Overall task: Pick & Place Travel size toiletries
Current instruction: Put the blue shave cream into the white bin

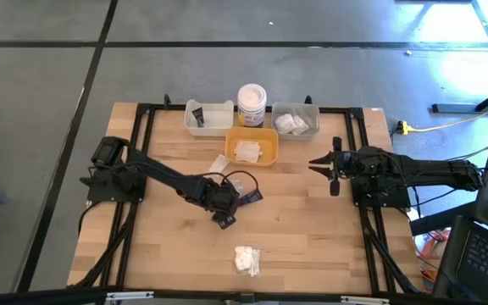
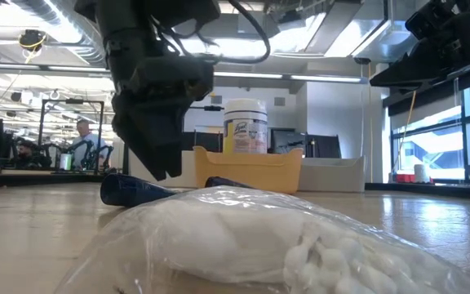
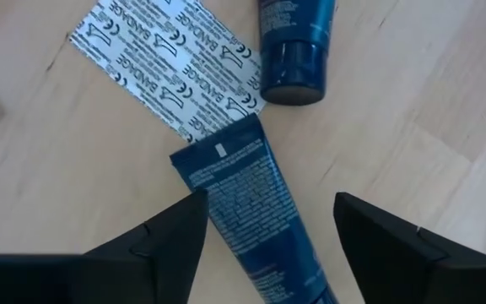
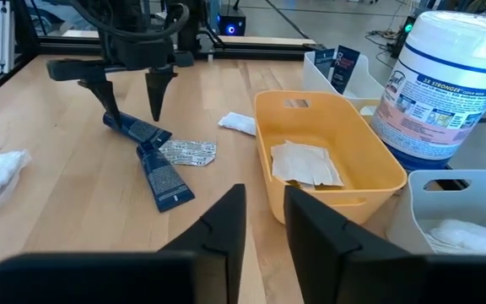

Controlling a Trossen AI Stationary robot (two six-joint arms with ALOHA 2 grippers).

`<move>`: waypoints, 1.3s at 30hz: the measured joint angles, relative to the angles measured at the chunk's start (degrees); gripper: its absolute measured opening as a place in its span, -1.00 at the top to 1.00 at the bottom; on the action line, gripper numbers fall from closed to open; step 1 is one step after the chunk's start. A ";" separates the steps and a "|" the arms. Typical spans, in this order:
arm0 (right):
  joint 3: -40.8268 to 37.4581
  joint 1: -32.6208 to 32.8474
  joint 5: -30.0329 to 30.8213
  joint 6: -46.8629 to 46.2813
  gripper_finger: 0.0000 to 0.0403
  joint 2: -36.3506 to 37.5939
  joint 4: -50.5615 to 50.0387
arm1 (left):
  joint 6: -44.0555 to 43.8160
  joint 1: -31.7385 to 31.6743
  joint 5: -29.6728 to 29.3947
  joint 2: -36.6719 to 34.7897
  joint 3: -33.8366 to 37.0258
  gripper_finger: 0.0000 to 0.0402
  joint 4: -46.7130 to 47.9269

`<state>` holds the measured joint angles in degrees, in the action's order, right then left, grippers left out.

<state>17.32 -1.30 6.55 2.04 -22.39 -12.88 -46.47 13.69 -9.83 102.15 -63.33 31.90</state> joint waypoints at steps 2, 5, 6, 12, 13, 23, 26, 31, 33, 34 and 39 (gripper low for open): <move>0.00 0.00 0.00 0.00 0.55 0.00 0.02 | 0.89 -0.64 0.38 0.00 0.00 -0.35 -0.04; 0.00 0.00 0.00 0.00 0.52 0.00 0.00 | 1.19 -1.63 0.91 0.00 0.00 -0.46 -0.04; 0.00 0.00 0.00 0.00 0.51 0.00 0.00 | 1.19 -1.89 1.06 0.00 0.00 -0.49 -0.02; 0.00 0.00 0.00 0.01 0.45 0.00 0.01 | 0.35 -2.11 2.60 1.55 -0.02 -0.61 0.04; 0.00 0.00 0.00 0.02 0.44 0.00 0.01 | -0.01 -2.09 2.59 1.98 -0.04 -0.61 -0.21; 0.00 0.00 0.00 0.00 0.36 0.00 0.01 | -0.31 -2.09 2.70 4.68 -0.22 -0.61 -0.50; 0.00 0.00 0.00 0.02 0.33 0.00 0.02 | -0.41 -2.10 2.70 4.72 -0.22 -0.61 -0.55; 0.00 0.00 0.02 0.00 0.30 0.00 0.02 | -0.84 -2.10 2.49 4.77 -0.20 -0.60 -0.54; 0.00 0.00 0.02 0.00 0.29 0.00 0.00 | -0.84 -2.05 2.03 4.81 -0.20 -0.60 -0.41; 0.00 0.00 0.00 0.00 0.28 0.00 0.02 | -0.82 -2.01 1.93 4.83 -0.20 -0.60 -0.33; 0.00 0.00 0.00 0.00 0.25 0.00 0.01 | -0.33 -1.96 0.76 4.90 -0.20 -0.60 0.69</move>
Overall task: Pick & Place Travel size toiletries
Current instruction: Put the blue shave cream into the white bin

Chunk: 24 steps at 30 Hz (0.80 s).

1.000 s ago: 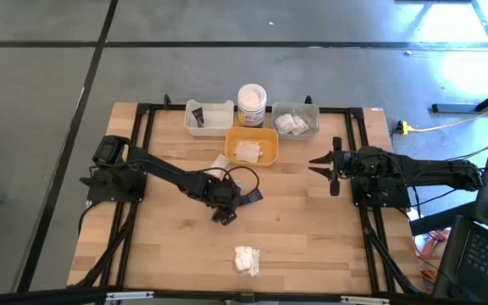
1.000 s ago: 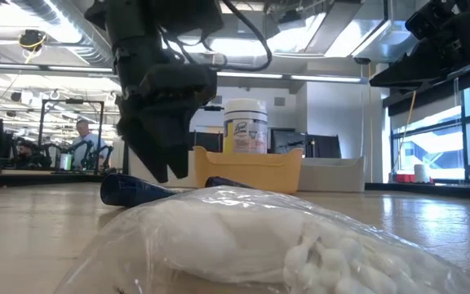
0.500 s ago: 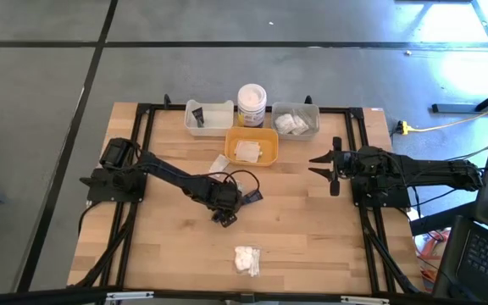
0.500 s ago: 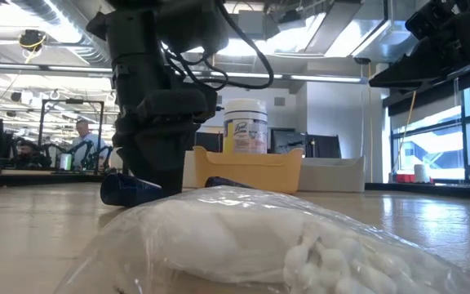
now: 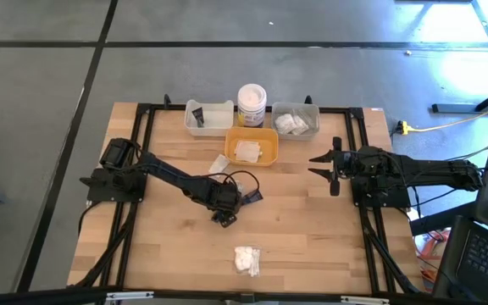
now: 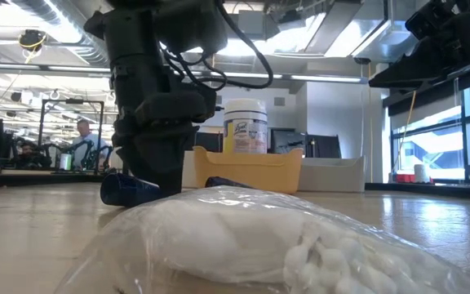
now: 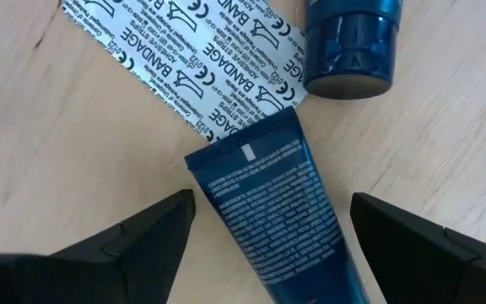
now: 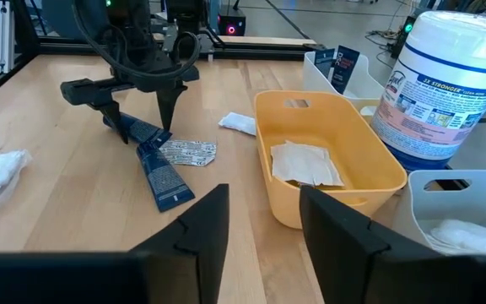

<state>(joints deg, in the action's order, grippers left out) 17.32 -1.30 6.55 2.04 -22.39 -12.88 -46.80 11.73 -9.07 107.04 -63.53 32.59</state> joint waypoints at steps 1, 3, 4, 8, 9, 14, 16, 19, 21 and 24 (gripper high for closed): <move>0.00 0.00 0.01 0.02 0.25 0.00 0.01 | 0.04 0.00 -0.29 0.03 0.00 -0.60 0.48; 0.00 0.00 0.00 0.00 0.24 0.00 0.01 | 0.17 0.00 -0.98 0.15 0.02 -0.60 1.69; 0.00 0.00 0.00 0.02 0.23 0.00 0.01 | 0.17 0.00 -1.47 0.15 0.05 -0.60 2.16; 0.00 0.00 0.00 0.02 0.21 0.00 0.01 | 0.06 -0.04 -2.08 0.12 0.09 -0.52 2.60; 0.00 0.00 0.00 0.00 0.21 0.00 0.00 | 0.04 -0.04 -2.14 0.11 0.09 -0.49 2.69; 0.00 0.00 0.00 0.02 0.18 0.00 -0.01 | -0.09 -0.13 -1.74 0.09 0.11 -0.31 3.06; 0.00 0.00 0.00 0.02 0.17 0.00 0.01 | -0.42 -0.15 -1.42 0.07 0.11 -0.25 3.17; 0.00 0.00 0.01 0.01 0.16 0.00 0.01 | -0.47 -0.17 -1.25 0.04 0.11 -0.19 3.24; 0.00 0.00 0.01 0.01 0.15 0.00 0.01 | -0.47 -0.17 -1.14 0.04 0.11 -0.16 3.29; 0.00 0.00 0.00 0.02 0.14 0.00 0.01 | -0.44 -0.17 -0.86 -0.37 0.20 -0.12 3.20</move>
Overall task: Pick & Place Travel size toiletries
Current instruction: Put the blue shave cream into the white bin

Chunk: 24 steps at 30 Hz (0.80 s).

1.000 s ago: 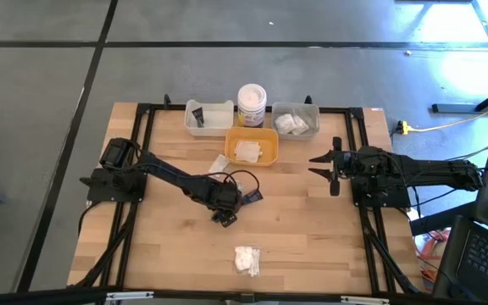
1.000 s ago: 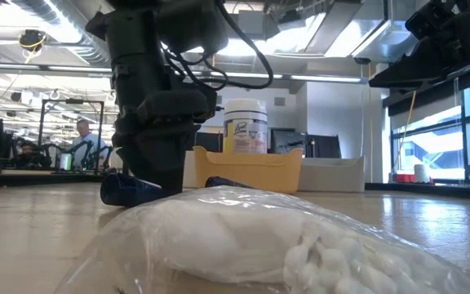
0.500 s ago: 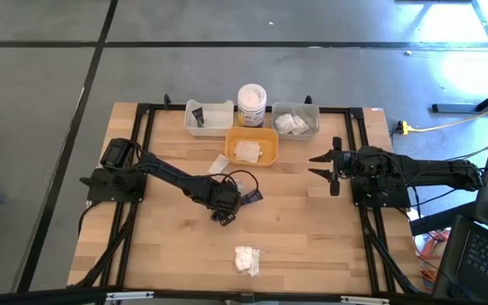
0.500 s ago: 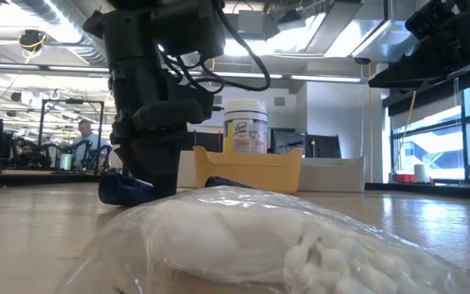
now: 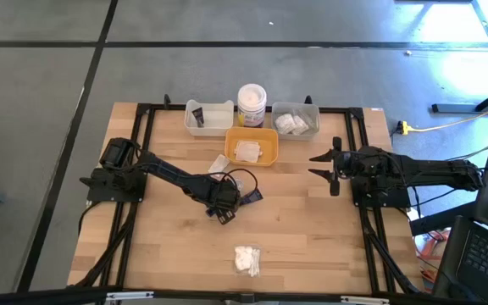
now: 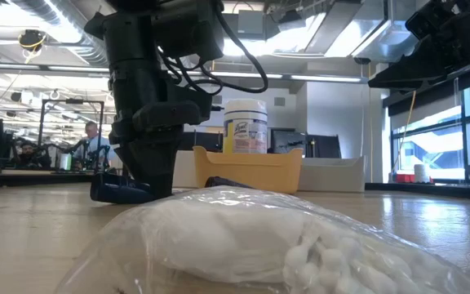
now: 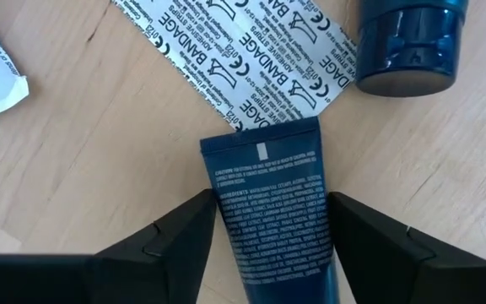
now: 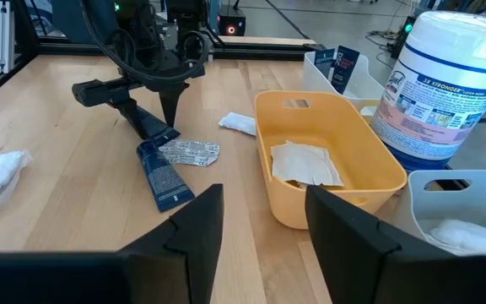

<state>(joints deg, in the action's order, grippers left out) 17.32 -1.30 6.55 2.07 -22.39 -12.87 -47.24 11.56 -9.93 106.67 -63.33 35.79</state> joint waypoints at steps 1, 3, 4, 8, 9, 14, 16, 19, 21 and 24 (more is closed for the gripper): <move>0.00 0.00 0.00 0.00 0.14 0.00 -0.02 | 0.00 0.00 0.06 -0.03 0.00 -0.11 0.02; 0.00 0.00 0.00 -0.01 0.13 0.00 0.00 | 0.23 0.00 0.13 -0.43 0.08 -0.08 0.48; 0.00 0.00 0.02 0.00 0.13 0.00 -0.01 | 0.31 0.00 0.27 -0.49 0.10 -0.07 0.76; 0.00 0.00 0.00 -0.02 0.11 0.00 -0.02 | 1.10 0.02 0.95 -0.79 0.15 -0.03 1.28; 0.00 0.00 0.02 0.00 0.10 0.00 0.00 | 1.21 0.02 1.05 -0.81 0.15 -0.02 1.29; 0.00 0.00 0.01 0.08 0.09 0.00 0.00 | 1.50 0.06 1.42 -1.03 0.15 0.01 1.62; 0.00 0.00 0.00 0.11 0.10 0.00 0.00 | 1.57 0.06 1.44 -1.21 0.15 0.01 1.72; 0.00 0.00 0.00 0.09 0.13 0.00 0.00 | 1.55 0.06 1.31 -2.21 0.15 0.01 2.07; 0.00 0.00 0.00 0.09 0.15 0.01 -0.01 | 1.57 0.06 1.03 -3.00 0.15 0.01 2.62; 0.00 0.00 0.00 0.07 0.19 0.00 0.02 | 2.16 0.06 0.66 -4.84 0.14 0.01 2.28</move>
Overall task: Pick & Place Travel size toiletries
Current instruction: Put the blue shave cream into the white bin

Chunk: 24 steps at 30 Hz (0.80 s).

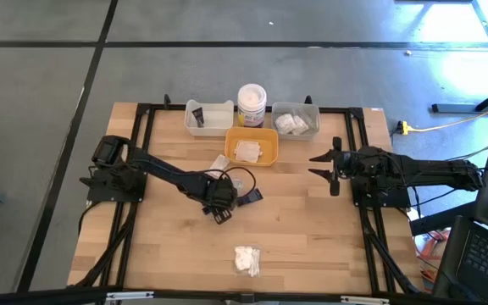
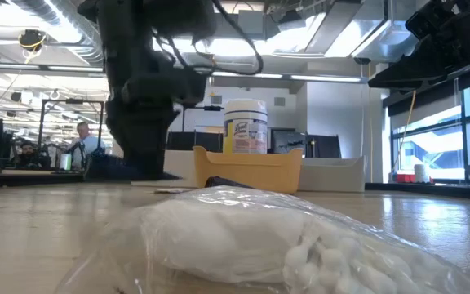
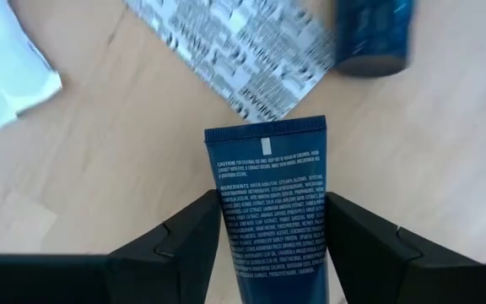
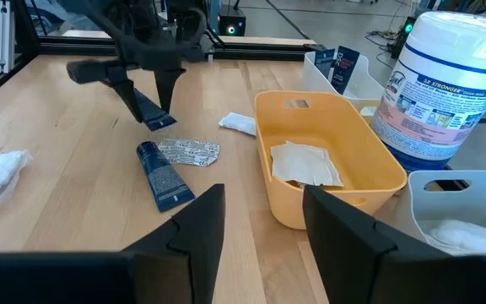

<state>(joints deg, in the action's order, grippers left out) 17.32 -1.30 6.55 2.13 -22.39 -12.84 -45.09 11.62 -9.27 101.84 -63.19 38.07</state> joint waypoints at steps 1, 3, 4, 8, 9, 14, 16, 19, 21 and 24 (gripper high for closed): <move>0.00 0.00 0.00 0.00 0.20 0.02 0.00 | 0.27 0.00 -0.09 -0.53 -0.01 0.02 -0.34; 0.00 0.00 0.01 0.00 0.22 0.01 0.04 | 0.61 0.00 -0.35 -1.63 -0.01 0.03 -0.76; 0.00 -0.01 0.01 -0.02 0.23 0.02 0.10 | 0.93 0.00 -0.82 -2.19 -0.01 0.03 -1.17; -0.02 0.00 -0.02 -1.01 0.27 -0.02 2.89 | 2.78 0.00 -1.69 -3.58 -0.05 0.03 -4.62; -0.02 0.00 -0.17 -3.16 0.28 -0.06 4.41 | 3.49 0.00 -1.72 -3.76 -0.05 0.03 -6.11; -0.02 0.00 -0.85 -14.73 0.33 -0.76 10.66 | 7.91 0.00 -0.99 -3.99 -0.08 0.03 -14.17; -0.02 0.00 -3.41 -15.03 0.35 -1.48 11.14 | 9.97 0.00 0.22 -3.99 -0.08 0.03 -17.79; -0.02 0.00 -7.90 -14.88 0.37 -3.02 11.21 | 12.95 0.00 2.81 -4.02 -0.10 0.03 -23.31; 0.00 0.40 -11.50 -13.41 0.39 -4.96 12.23 | 14.85 -0.03 5.05 -4.04 -0.10 0.03 -26.73; -0.03 2.09 -15.21 -9.64 0.43 -8.23 16.99 | 16.93 -0.32 9.78 -4.04 -0.13 0.03 -31.90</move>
<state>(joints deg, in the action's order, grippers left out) 17.29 0.79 -8.67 -7.51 -30.63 4.15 -28.16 11.30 0.51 97.80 -63.32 6.17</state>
